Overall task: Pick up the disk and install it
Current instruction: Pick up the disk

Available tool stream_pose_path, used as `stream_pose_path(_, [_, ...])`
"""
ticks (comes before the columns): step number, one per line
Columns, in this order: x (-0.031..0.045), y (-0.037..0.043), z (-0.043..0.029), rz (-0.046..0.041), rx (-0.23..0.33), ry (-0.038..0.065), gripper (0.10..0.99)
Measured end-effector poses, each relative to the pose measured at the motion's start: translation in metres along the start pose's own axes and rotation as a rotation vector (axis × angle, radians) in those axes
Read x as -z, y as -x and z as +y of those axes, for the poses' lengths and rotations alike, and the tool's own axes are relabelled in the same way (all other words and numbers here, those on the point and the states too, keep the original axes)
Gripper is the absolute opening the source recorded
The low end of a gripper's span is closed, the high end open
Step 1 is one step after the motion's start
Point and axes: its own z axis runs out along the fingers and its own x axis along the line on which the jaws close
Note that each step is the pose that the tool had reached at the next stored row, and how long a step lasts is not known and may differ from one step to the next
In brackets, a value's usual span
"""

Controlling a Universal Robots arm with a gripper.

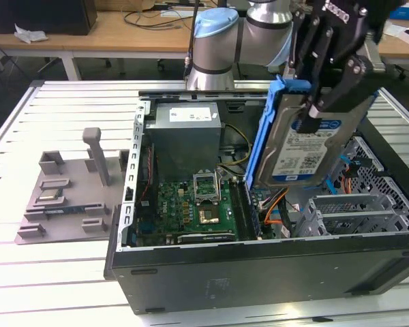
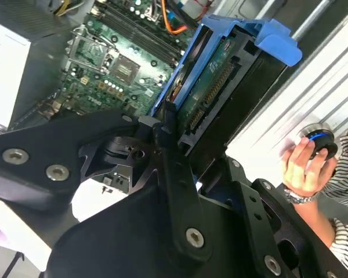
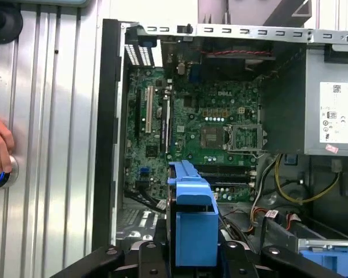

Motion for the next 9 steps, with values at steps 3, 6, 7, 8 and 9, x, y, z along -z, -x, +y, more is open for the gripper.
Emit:
stream_pose_path(3, [-0.0003,-0.0107,-0.0044,-0.0083,0.001,0.000,0.369])
stream_pose_path(6, [-0.0004,-0.0193,-0.0083,-0.0270,0.001,-0.001,0.369])
stream_pose_path(7, [-0.0004,-0.0209,-0.0106,-0.0283,0.001,-0.001,0.369])
stream_pose_path(8, [-0.0002,-0.0228,-0.0190,-0.0288,0.001,0.001,0.369])
stream_pose_path(9, [0.0000,-0.0236,-0.0265,-0.0289,0.001,0.002,0.369])
